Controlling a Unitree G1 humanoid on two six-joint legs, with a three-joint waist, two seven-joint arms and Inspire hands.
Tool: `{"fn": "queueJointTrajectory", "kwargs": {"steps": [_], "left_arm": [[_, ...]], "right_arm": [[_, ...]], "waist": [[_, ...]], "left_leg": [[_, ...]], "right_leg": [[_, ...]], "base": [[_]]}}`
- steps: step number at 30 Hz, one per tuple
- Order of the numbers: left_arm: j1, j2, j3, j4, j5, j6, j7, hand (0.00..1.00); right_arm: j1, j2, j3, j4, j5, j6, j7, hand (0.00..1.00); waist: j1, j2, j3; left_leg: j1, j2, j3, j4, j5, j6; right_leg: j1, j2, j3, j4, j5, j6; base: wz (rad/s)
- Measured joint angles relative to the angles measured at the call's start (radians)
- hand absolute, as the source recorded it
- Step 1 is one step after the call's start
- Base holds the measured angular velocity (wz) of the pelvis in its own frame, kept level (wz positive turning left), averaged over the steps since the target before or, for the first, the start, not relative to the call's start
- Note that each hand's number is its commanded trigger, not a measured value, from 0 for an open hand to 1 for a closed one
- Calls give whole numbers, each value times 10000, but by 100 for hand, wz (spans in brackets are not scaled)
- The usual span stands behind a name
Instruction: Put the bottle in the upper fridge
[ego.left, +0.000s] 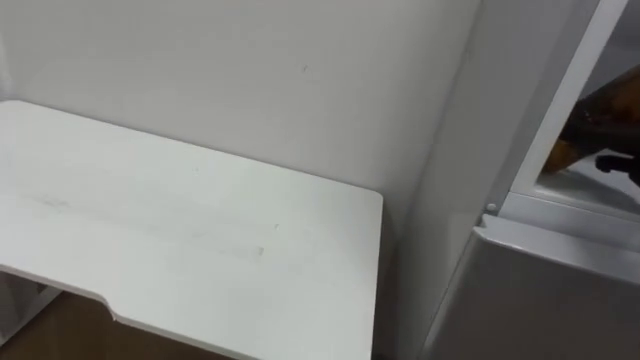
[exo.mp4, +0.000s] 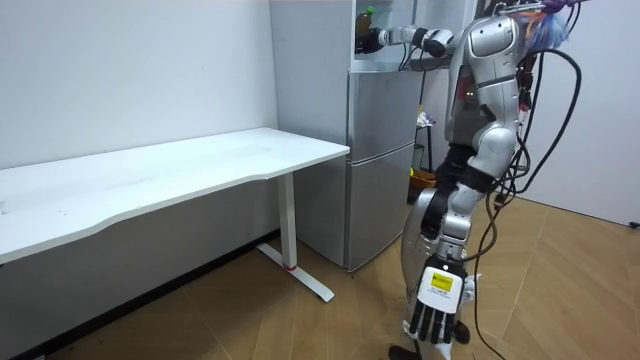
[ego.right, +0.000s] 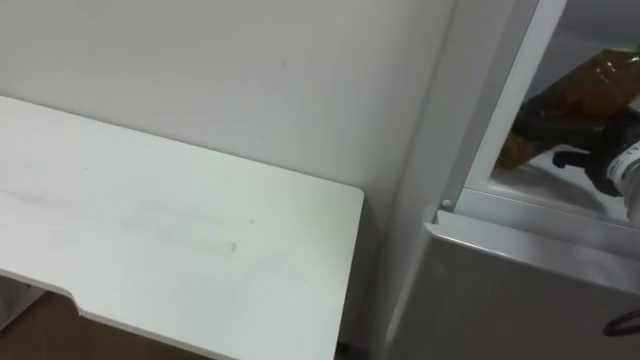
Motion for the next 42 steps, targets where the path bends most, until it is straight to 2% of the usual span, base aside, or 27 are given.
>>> {"fn": "queueJointTrajectory", "kwargs": {"steps": [3, 11, 18, 34, 36, 39, 42], "left_arm": [[1, 17, 3, 0, 7, 67, -41, 0], [30, 13, 0, 5, -5, 120, -74, 0], [29, 16, -10, 34, -14, 109, -75, 0], [20, 12, -70, 17, -6, 122, -82, 0], [27, 19, -123, 17, -13, 140, -95, 0], [80, 43, -114, 13, -13, 181, -217, 0], [204, 57, -122, -11, -19, 230, -280, 0]], "right_arm": [[-1, 1, 0, 103, -101, 1, 133, 0], [-2, 2, 84, 700, -127, 3, 191, 0], [-2, 0, 119, 739, -74, -12, 144, 0], [-1, -6, 197, 739, -80, -48, 141, 0], [0, -6, 200, 820, 8, -121, 233, 0], [-1, -18, 172, 1014, 159, -187, 575, 0], [3, -100, 178, 1371, 945, -220, 825, 0]], "waist": [[-20, 12, 7], [247, 35, -2], [213, 101, 34], [221, 268, 28], [217, 322, 54], [177, 385, 9], [106, 482, 16]], "left_leg": [[-84, -17, -182, 14, -2, -14], [-84, -15, -201, 25, 26, -42], [-71, -19, -307, -1, 23, -45], [-135, -33, -457, 165, 39, -67], [-135, -36, -472, 169, 39, -67], [-132, -45, -559, 180, 45, -75], [-70, -55, -685, 186, 52, -89]], "right_leg": [[-5, -1, -127, 0, 0, 0], [5, 6, -201, 1, -1, -1], [121, 5, -444, -10, -1, 0], [174, 19, -560, -9, -1, -1], [232, 19, -583, -16, 0, -2], [294, 19, -649, -17, 0, -2], [434, 33, -794, -35, 0, -2]], "base": [[9], [2], [4], [1], [0], [7], [13]]}}
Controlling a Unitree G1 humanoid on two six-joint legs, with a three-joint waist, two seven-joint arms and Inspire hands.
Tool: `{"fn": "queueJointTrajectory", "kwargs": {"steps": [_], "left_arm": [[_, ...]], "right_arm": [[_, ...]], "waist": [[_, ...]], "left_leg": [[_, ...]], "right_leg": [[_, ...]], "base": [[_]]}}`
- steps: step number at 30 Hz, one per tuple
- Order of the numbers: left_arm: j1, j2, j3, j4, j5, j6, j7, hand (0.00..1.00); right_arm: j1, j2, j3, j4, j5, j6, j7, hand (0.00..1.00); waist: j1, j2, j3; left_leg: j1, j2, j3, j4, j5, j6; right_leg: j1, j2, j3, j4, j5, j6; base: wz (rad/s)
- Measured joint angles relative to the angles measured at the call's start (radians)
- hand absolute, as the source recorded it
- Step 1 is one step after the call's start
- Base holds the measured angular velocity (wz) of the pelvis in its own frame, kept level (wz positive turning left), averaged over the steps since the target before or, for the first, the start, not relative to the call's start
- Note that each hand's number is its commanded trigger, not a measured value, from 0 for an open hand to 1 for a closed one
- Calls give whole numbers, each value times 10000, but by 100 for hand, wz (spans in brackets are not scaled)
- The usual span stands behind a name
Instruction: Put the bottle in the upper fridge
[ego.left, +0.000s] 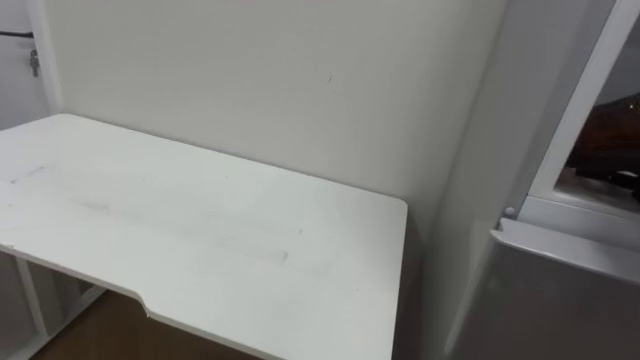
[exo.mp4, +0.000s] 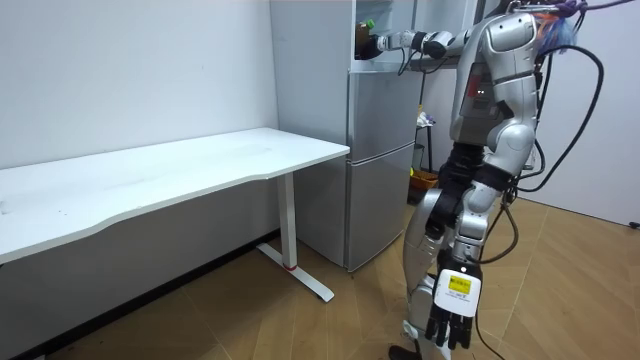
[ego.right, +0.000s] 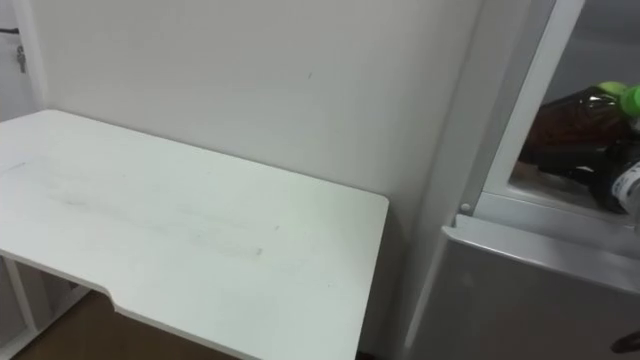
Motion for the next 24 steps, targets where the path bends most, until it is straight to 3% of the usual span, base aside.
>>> {"fn": "queueJointTrajectory", "kwargs": {"steps": [3, 8, 12, 24], "left_arm": [[-1, 6, -89, 6, -2, 154, -28, 0], [-44, 18, -102, 0, -19, 249, -94, 0], [-107, 11, -113, -4, -6, 352, -208, 0], [-357, 1, -500, -2, -19, 409, -244, 0]], "right_arm": [[148, -106, -3, 241, 779, -150, 121, 0], [326, -184, -227, 571, 2582, -502, 708, 0], [706, -183, -620, 505, 3776, -661, 1395, 0], [949, -175, -792, 510, 4559, -732, 1872, 0]], "waist": [[47, 87, 38], [90, 312, 60], [132, 488, -16], [133, 535, -38]], "left_leg": [[110, -2, -84, 8, 6, -18], [91, 42, -100, 35, 31, -64], [72, 56, -122, 69, 41, -81], [41, 55, -126, 131, 49, -89]], "right_leg": [[232, 31, -216, -143, 4, -7], [233, 77, -204, -163, 19, -31], [233, 99, -180, -163, 38, -61], [231, 105, -161, -163, 59, -95]], "base": [[12], [1], [0], [0]]}}
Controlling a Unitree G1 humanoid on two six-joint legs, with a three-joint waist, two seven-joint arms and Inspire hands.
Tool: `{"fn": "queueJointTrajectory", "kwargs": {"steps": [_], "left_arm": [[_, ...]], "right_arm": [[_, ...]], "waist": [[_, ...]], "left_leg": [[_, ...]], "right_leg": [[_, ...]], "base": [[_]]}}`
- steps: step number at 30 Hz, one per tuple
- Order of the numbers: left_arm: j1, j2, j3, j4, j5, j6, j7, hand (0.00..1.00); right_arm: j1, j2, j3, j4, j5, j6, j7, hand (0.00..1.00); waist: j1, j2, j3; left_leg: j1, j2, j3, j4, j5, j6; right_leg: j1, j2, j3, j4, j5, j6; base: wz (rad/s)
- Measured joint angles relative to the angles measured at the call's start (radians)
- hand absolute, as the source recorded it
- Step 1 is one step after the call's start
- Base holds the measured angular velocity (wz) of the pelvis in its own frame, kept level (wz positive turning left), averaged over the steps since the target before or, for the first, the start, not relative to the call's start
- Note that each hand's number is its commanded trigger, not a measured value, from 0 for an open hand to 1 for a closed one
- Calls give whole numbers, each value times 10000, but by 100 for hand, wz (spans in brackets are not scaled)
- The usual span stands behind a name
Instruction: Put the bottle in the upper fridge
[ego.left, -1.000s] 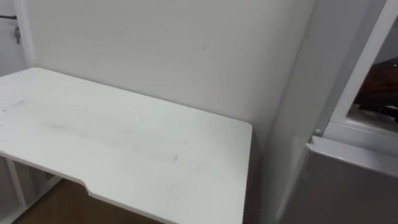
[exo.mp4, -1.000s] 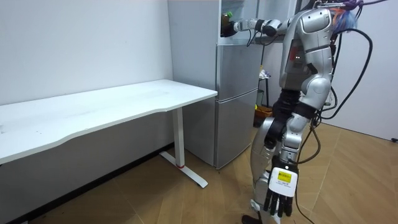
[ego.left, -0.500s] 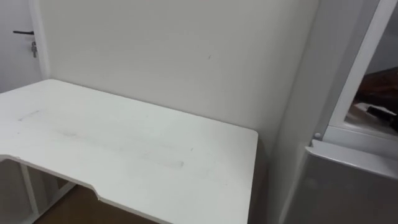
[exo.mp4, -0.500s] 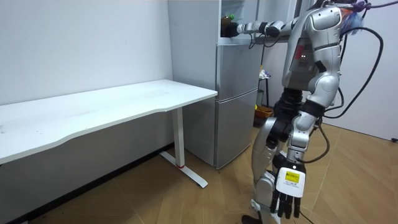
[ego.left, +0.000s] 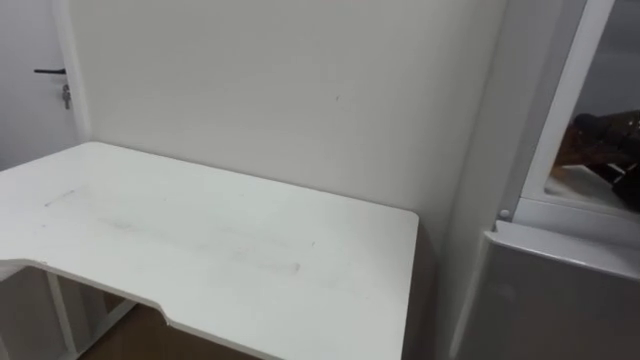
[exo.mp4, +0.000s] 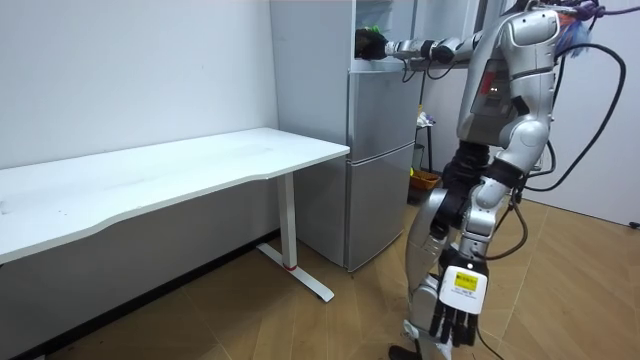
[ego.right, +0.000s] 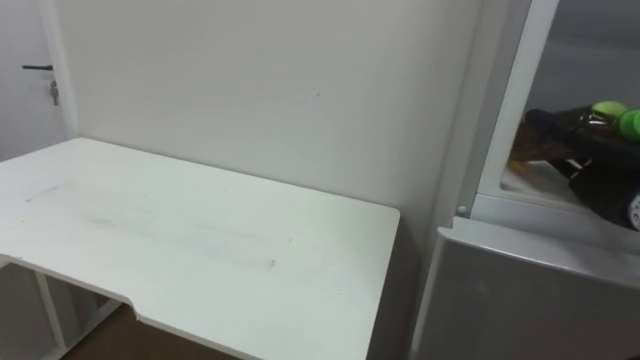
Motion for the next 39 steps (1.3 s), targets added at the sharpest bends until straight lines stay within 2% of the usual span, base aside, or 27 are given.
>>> {"fn": "queueJointTrajectory", "kwargs": {"steps": [12, 14, 19, 25, 27, 29, 33, 39], "left_arm": [[-71, 2, 13, 28, -370, 101, -57, 0], [-68, 3, 12, 26, -365, 99, -46, 0], [-70, 6, 10, 21, -363, 67, 79, 0], [-194, 4, 36, -12, -478, -110, 408, 0], [-176, 2, 42, -116, -815, -147, 553, 0], [-122, 0, 39, -172, -848, -263, 609, 0], [-47, 14, 238, -188, -851, -384, 810, 0], [-1, 13, 266, -158, -831, -546, 942, 0]], "right_arm": [[36, 0, 0, 0, -2, 21, 127, 0], [41, 5, 0, -3, 1, 36, 135, 0], [52, 15, -1, -64, -6, 48, 78, 0], [50, 14, -27, -526, 62, 51, -644, 0], [49, 14, -99, -596, 122, 59, -1008, 0], [40, 13, -236, -619, 129, 58, -1196, 0], [27, 5, -409, -746, 125, 52, -1712, 0], [27, -1, -502, -1374, -93, 56, -2486, 0]], "waist": [[9, -28, -9], [11, -92, -32], [-24, -134, -21], [-66, -198, -55], [-132, -248, -62], [-200, -295, -94], [-387, -373, -104], [-848, -421, -78]], "left_leg": [[65, 7, 39, -36, 3, 1], [95, 14, 77, -58, 3, 2], [106, 13, 97, -83, 3, 3], [-20, 17, 182, -54, 19, 15], [-62, 13, 195, -55, 18, 17], [-164, 13, 193, -40, 19, 18], [-137, 14, 258, -147, 27, 28], [-137, 33, 387, -268, 29, 31]], "right_leg": [[12, 4, 81, 0, 0, 0], [11, 5, 127, -1, 0, -1], [11, 5, 140, -4, 0, 0], [-171, 2, 258, -14, 2, -32], [-193, -5, 267, -16, 1, -32], [-298, -4, 271, -18, 0, -33], [-364, -4, 442, 0, 1, -33], [-515, -7, 618, 16, 1, -33]], "base": [[0], [-6], [-1], [-4], [0], [0], [-5], [-4]]}}
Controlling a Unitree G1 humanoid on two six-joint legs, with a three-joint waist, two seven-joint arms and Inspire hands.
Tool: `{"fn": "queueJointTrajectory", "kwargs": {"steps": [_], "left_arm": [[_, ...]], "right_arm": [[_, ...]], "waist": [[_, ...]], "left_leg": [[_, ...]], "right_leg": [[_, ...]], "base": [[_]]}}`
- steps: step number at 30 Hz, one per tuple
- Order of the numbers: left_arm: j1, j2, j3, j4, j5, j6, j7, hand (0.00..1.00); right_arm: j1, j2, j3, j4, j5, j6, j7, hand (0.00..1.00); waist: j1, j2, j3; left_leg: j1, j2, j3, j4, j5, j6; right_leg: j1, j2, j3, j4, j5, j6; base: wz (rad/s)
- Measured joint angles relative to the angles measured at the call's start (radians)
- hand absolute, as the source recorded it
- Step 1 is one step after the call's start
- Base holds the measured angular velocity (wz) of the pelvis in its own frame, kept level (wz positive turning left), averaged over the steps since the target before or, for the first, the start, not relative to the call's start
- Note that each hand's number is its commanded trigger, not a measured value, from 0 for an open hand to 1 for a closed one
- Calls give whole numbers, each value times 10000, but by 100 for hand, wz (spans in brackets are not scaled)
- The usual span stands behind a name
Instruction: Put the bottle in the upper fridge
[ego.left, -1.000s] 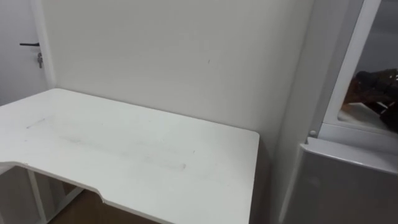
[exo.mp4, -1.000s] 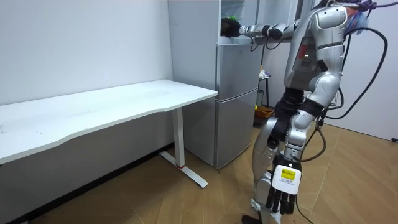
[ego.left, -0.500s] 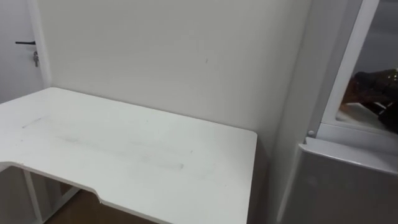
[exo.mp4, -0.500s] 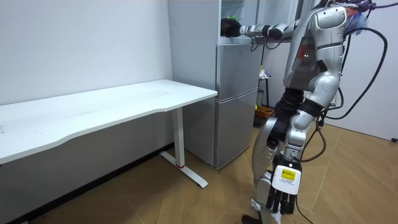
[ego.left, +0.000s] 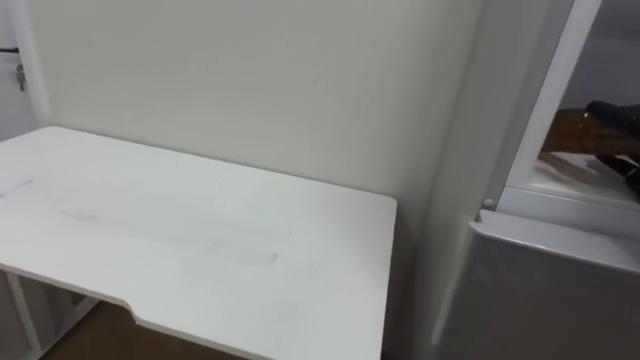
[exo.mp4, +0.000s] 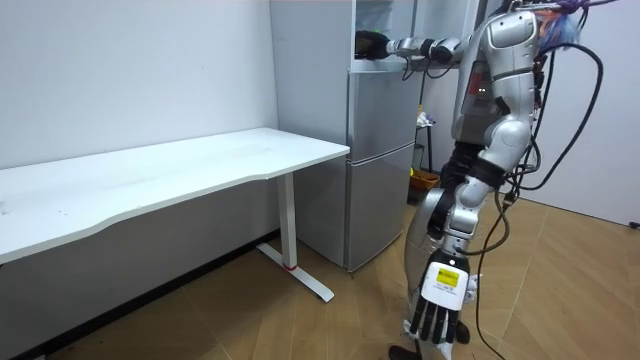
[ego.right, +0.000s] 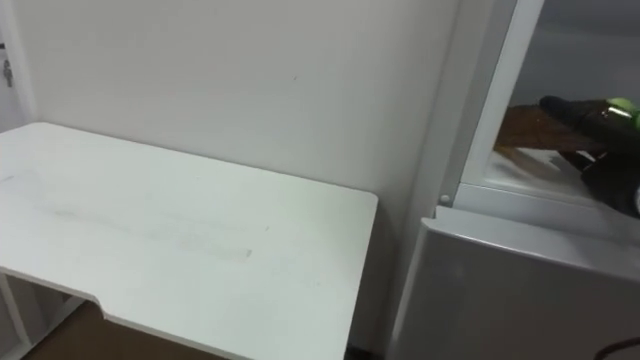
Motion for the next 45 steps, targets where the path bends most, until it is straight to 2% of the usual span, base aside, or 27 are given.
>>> {"fn": "queueJointTrajectory", "kwargs": {"steps": [6, 14, 21, 29, 35, 37, 38, 40, 41, 43, 45], "left_arm": [[4, 0, -4, 158, -1, -148, 54, 0], [168, -1, -28, 161, -16, -273, 70, 0], [208, 0, -22, 161, -2, -396, 117, 0], [247, 3, -45, 158, -434, -403, 118, 0], [238, 6, -37, 210, -418, -609, 147, 0], [243, 2, -46, 210, -368, -662, 149, 0], [245, -2, -46, 244, -328, -679, 149, 0], [243, -2, -40, 314, -275, -724, 175, 0], [244, -1, -45, 369, -295, -753, 195, 0], [260, -5, -56, 389, -312, -769, 194, 0], [288, -19, -65, 369, -308, -835, 194, 0]], "right_arm": [[1, -8, 4, -464, -536, -1, -445, 0], [2, -69, 4, -1395, -1245, -12, -581, 0], [3, -72, 4, -1650, -1966, -36, -556, 0], [21, -72, 5, -2679, -1967, -37, -597, 0], [1286, -70, -56, -5449, -3176, -44, -1084, 0], [1790, -49, -307, -6675, -3702, -45, -1313, 0], [2088, -48, -390, -7371, -3996, -87, -1369, 0], [2462, -45, -502, -8214, -4217, -124, -1455, 0], [2695, -6, -588, -8661, -4383, -126, -1559, 0], [3194, 125, -737, -9514, -4829, -131, -1745, 0], [3791, 516, -914, -10514, -5182, -218, -1759, 0]], "waist": [[-275, -34, 13], [-602, -58, 24], [-575, -226, 28], [-636, -249, 28], [-537, -307, 31], [-507, -281, 52], [-490, -207, 106], [-491, -184, 121], [-494, -138, 155], [-478, -122, 168], [-503, -64, 208]], "left_leg": [[52, 24, 185, -59, 2, 6], [29, 45, 258, -119, 1, 6], [130, 54, 264, -115, -1, 4], [190, 60, 257, -110, -1, 2], [363, 78, 415, -203, -4, 3], [376, 79, 461, -211, -5, 4], [379, 79, 476, -225, -6, 5], [392, 90, 515, -230, -10, 7], [394, 95, 528, -238, -10, 7], [381, 101, 538, -264, -10, 7], [352, 119, 588, -234, -18, 3]], "right_leg": [[-86, -1, 184, -3, 0, 0], [-151, 2, 217, -2, 0, 0], [-55, 5, 200, 0, 0, 0], [-4, 11, 183, 0, 0, 0], [38, 24, 430, 7, 0, 0], [36, 25, 466, 6, 0, 0], [60, 25, 477, 6, 1, 0], [73, 26, 477, 6, 0, 0], [78, 30, 495, 6, 1, 0], [67, 32, 527, 10, 1, 0], [28, 45, 601, 12, 5, -7]], "base": [[-9], [-2], [0], [0], [-9], [-6], [-4], [-4], [0], [-2], [-7]]}}
